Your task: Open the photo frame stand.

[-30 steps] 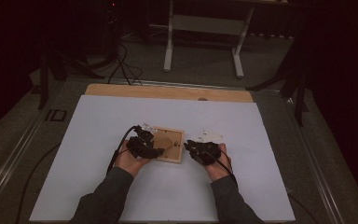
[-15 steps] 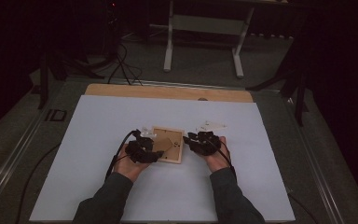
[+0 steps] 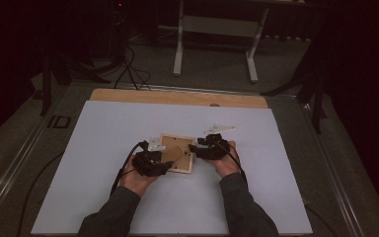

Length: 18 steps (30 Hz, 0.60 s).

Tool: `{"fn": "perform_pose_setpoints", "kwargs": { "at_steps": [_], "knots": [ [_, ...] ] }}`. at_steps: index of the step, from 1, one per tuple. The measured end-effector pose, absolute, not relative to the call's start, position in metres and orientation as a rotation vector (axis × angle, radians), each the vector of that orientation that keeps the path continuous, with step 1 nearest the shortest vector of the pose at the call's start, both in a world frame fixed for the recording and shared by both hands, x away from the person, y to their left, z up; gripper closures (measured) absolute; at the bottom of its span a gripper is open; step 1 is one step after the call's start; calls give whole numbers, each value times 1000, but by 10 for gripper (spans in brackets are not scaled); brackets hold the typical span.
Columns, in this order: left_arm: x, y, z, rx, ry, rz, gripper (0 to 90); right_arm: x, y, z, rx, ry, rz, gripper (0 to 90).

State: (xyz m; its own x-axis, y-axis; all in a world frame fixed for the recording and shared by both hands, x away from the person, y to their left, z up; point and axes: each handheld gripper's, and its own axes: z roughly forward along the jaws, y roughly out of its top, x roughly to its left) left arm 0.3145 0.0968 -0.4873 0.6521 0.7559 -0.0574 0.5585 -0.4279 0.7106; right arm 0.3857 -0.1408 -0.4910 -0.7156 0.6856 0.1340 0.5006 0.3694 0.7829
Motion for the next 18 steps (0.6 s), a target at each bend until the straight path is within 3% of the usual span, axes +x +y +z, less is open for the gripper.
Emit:
{"fn": "perform_pose_setpoints", "kwargs": {
  "at_steps": [18],
  "knots": [
    [301, 96, -495, 2169, 955, 454, 540, 398, -134, -498, 1148, 2458, 1323, 374]
  ]
}}
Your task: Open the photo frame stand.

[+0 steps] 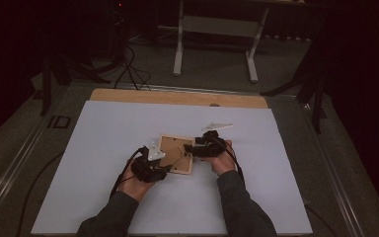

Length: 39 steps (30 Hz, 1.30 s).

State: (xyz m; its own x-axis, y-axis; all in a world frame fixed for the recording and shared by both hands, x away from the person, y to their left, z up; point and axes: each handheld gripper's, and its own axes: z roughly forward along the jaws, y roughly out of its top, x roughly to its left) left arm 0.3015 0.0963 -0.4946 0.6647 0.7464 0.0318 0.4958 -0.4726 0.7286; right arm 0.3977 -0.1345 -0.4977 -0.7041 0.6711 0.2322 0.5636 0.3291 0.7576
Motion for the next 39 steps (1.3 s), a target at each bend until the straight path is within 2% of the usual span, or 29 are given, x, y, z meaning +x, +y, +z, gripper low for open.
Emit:
{"fn": "perform_pose_setpoints", "kwargs": {
  "at_steps": [6, 8, 15, 19, 24, 27, 33, 39],
  "knots": [
    [300, 97, -496, 2188, 941, 460, 538, 399, -133, -500, 1156, 2476, 1377, 380],
    [303, 99, -496, 2199, 949, 424, 539, 399, -134, -499, 1155, 2474, 1388, 394],
    [315, 110, -496, 2130, 1003, 169, 559, 396, -134, -497, 1128, 2466, 1380, 403],
    [321, 115, -495, 2090, 1014, 70, 557, 394, -134, -495, 1105, 2466, 1374, 411],
    [324, 115, -490, 2092, 1014, 49, 561, 392, -135, -492, 1082, 2462, 1387, 435],
    [326, 115, -488, 2093, 1016, 25, 630, 390, -134, -489, 1056, 2459, 1390, 449],
    [328, 117, -487, 2130, 1013, 3, 675, 386, -135, -484, 1019, 2460, 1400, 483],
    [328, 114, -487, 2154, 1017, 45, 693, 382, -137, -479, 999, 2447, 1408, 520]
  ]
}}
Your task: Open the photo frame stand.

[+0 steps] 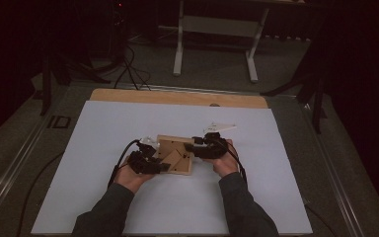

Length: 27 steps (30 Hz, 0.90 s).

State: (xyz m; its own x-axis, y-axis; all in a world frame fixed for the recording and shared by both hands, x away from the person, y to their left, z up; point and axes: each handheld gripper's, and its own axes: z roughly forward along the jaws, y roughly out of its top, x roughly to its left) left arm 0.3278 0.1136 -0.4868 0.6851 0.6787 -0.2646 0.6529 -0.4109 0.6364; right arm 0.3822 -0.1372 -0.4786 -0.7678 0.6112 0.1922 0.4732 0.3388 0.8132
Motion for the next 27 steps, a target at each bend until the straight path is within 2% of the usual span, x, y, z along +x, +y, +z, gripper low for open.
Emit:
{"fn": "perform_pose_setpoints", "kwargs": {
  "at_steps": [7, 27],
  "knots": [
    [331, 108, -487, 2175, 1029, 113, 691, 381, -139, -473, 992, 2415, 1407, 544],
    [345, 105, -492, 2171, 1099, 222, 686, 385, -131, -468, 997, 2381, 1401, 541]
  ]
}}
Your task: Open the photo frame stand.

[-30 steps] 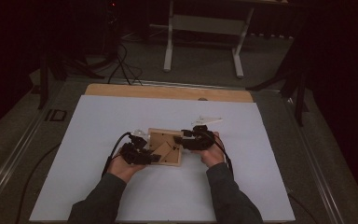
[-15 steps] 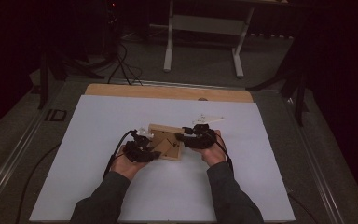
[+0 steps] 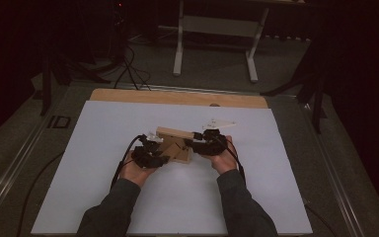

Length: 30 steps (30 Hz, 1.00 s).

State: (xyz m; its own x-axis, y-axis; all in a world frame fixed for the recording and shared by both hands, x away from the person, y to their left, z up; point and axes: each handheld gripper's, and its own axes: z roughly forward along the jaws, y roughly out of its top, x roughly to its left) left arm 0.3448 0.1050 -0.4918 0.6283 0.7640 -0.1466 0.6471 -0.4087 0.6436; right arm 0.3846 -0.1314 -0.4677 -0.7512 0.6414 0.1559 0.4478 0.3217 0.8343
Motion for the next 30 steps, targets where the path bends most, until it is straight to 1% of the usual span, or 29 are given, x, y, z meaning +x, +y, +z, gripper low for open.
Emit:
{"fn": "perform_pose_setpoints", "kwargs": {
  "at_steps": [5, 13, 16, 19, 30],
  "knots": [
    [347, 104, -494, 2167, 1089, 253, 685, 385, -131, -467, 988, 2379, 1387, 540],
    [346, 104, -495, 2184, 1074, 262, 677, 382, -130, -467, 968, 2390, 1386, 536],
    [344, 103, -493, 2184, 1055, 241, 643, 379, -127, -468, 932, 2420, 1394, 537],
    [342, 104, -490, 2173, 1046, 227, 633, 374, -122, -469, 900, 2415, 1361, 541],
    [339, 106, -489, 2165, 1017, 203, 619, 365, -119, -469, 845, 2427, 1343, 534]
  ]
}}
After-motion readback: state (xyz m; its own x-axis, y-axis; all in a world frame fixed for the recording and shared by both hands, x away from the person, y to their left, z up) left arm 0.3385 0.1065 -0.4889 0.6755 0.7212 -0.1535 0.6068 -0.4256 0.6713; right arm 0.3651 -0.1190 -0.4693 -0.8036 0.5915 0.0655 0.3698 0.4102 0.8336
